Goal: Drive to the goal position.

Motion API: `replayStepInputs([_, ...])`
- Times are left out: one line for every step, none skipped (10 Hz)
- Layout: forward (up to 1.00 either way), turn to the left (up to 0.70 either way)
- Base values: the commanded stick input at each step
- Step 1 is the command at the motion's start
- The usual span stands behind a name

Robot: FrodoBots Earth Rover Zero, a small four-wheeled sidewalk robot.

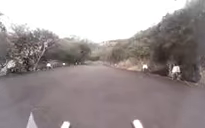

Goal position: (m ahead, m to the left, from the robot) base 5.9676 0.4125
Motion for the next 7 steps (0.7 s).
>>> replayStepInputs([0.50,0.00])
replayStepInputs([0.50,0.00])
replayStepInputs([0.50,0.00])
replayStepInputs([0.50,0.00])
replayStepInputs([0.50,0.00])
replayStepInputs([0.50,0.00])
replayStepInputs([0.50,0.00])
